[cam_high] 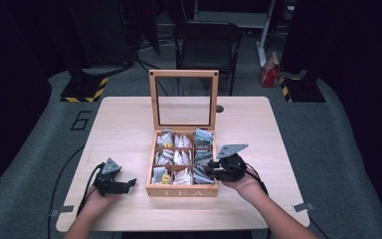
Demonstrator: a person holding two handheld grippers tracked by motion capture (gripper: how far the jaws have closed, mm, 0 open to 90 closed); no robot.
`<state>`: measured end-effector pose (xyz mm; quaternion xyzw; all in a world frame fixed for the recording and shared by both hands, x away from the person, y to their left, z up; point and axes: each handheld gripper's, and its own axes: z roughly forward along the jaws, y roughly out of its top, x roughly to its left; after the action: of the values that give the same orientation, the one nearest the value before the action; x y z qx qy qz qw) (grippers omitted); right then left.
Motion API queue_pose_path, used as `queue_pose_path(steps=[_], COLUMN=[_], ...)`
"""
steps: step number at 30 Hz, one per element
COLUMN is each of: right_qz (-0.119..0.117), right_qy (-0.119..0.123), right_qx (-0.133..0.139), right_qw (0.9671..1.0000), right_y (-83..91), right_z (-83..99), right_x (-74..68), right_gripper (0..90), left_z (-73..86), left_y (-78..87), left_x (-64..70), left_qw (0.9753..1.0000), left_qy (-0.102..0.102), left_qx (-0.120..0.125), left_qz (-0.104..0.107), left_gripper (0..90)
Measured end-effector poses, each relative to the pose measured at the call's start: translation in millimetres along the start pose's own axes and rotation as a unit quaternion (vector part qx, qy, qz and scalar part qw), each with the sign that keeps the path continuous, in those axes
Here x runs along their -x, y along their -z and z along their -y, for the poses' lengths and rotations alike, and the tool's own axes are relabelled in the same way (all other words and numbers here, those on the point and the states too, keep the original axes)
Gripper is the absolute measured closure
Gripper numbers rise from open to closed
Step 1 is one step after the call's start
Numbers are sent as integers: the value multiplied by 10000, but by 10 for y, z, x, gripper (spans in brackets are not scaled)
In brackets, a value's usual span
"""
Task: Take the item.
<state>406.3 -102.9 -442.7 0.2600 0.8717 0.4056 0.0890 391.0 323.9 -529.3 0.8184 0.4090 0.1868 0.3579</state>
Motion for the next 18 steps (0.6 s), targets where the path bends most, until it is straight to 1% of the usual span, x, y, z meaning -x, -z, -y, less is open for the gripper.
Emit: queue_pose_path(steps=[3,9,12,14,18], right_qz=[-10,-48,-75,-104,-147], right_qy=[28,-5,9,-14,-49], right_qx=[-34,-139,-162,-221,-273], right_qw=[10000,9999,9998,9997,9995], right_y=[-23,-65,-82,-101,-118], right_z=[3,5,6,14,20], right_x=[0,-6,-8,-19,-19], right_gripper=[731,762,764,764,769], left_z=[-2,-1,-1,-2,-1], left_y=[2,1,1,2,1], left_x=[-5,-2,-2,-6,-2], left_qw=[10000,10000,10000,10000,10000], left_qy=[-47,-19,-16,-50,-13], left_qx=[-9,-3,-3,-8,-2], left_qz=[-6,-7,-2,-5,-1], left_gripper=[149,149,149,149,149])
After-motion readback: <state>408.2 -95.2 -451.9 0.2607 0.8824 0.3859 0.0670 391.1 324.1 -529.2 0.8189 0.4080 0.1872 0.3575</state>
